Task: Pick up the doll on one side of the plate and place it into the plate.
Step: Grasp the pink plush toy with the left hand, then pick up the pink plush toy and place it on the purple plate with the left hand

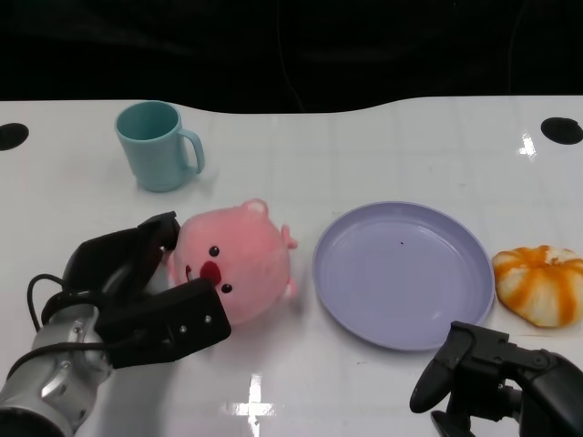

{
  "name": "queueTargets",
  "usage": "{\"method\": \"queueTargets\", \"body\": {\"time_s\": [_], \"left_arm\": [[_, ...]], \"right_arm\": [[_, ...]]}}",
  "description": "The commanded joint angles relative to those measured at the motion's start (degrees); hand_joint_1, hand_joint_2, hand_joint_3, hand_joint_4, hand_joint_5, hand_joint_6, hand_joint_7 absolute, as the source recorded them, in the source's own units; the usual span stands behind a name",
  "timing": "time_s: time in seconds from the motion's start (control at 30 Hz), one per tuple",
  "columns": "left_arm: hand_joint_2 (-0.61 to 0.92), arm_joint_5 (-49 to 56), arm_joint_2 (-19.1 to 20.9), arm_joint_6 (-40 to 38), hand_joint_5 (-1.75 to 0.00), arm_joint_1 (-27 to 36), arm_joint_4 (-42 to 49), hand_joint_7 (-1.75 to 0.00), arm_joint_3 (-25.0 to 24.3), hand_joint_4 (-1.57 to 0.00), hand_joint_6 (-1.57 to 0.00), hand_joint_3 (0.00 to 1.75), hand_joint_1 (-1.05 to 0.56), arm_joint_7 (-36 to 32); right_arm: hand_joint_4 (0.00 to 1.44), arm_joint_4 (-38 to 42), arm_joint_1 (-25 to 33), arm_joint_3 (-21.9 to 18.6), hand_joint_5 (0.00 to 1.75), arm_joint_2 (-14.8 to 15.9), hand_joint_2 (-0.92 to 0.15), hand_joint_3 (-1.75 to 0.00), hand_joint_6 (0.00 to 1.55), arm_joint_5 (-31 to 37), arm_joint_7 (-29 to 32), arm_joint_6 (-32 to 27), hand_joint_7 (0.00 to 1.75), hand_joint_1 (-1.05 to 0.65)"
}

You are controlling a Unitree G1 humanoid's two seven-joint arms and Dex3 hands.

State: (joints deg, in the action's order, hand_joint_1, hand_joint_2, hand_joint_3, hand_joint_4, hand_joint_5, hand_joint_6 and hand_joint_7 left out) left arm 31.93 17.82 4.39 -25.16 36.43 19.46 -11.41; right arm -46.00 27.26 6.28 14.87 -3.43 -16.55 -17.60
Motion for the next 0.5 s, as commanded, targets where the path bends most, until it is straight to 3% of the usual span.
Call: {"method": "queueTargets", "body": {"time_s": [0.03, 0.3, 0.5], "left_arm": [[0.5, -1.86, 0.66, -0.93, -1.75, 1.51, -5.69, -1.75, -2.37, -0.95, -0.75, 1.21, -0.2, 1.79], [0.4, -2.18, 0.14, -3.12, -1.75, 2.14, -17.36, -1.75, -3.91, -0.98, -0.78, 1.36, -0.2, 5.98], [0.4, 0.41, -2.08, -4.32, -1.75, -2.72, -19.55, -1.75, -1.66, -0.96, -0.75, 1.25, -0.18, 8.63]], "right_arm": [[0.63, -0.55, -0.05, -0.7, 1.69, 0.84, -0.61, -1.01, 0.55, -0.37, -0.05, -0.83, 1.39, -0.16], [0.63, -0.14, -0.36, -0.05, 1.7, 0.71, -0.6, -1.02, 0.55, -0.13, 0.24, -0.68, 1.39, -0.15], [0.62, -0.38, -0.58, 0.45, 1.69, 0.64, -0.6, -1.01, 0.55, -0.04, 0.34, -1.57, 1.38, -0.16]]}}
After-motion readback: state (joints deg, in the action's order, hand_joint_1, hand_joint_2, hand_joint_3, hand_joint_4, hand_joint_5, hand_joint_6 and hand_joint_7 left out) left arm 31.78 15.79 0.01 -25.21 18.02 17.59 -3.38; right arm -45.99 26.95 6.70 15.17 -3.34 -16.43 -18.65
